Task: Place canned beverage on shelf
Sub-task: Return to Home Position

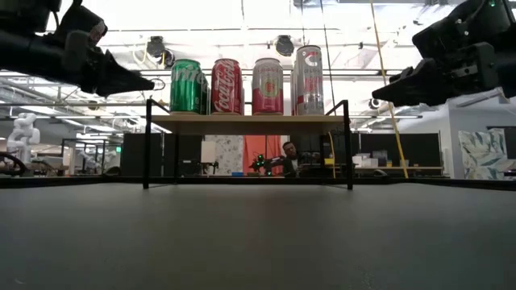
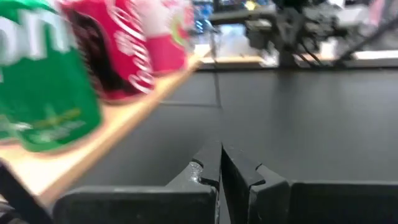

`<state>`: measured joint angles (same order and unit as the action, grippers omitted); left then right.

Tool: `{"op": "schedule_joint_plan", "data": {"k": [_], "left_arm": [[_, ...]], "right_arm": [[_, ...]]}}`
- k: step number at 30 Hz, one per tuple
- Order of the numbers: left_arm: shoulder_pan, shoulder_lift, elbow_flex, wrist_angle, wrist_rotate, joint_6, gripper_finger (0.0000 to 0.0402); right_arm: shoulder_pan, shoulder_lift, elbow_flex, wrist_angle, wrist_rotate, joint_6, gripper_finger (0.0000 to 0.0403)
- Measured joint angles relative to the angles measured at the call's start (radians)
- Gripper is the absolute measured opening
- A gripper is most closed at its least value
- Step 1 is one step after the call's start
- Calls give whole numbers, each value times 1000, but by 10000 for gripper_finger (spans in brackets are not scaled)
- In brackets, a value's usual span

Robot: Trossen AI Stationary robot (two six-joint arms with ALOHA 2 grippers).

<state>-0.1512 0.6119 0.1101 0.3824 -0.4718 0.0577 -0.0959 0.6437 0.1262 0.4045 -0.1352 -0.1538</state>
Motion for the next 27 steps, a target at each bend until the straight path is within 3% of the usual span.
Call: {"op": "schedule_joint_plan", "data": {"k": [5, 11, 15, 19, 27], "left_arm": [[0, 1, -2, -84, 154, 0, 12], [0, 1, -2, -70, 304, 3, 12], [0, 1, -25, -44, 315, 32, 12], [10, -7, -102, 92, 323, 29, 12], [13, -6, -103, 90, 350, 34, 12]], "right_arm": [[0, 0, -6, 11, 0, -1, 0], [0, 0, -6, 11, -9, -27, 0], [0, 0, -6, 10, -55, -31, 0], [0, 0, -6, 10, -57, -30, 0], [0, -17, -21, 13, -57, -52, 0]]}}
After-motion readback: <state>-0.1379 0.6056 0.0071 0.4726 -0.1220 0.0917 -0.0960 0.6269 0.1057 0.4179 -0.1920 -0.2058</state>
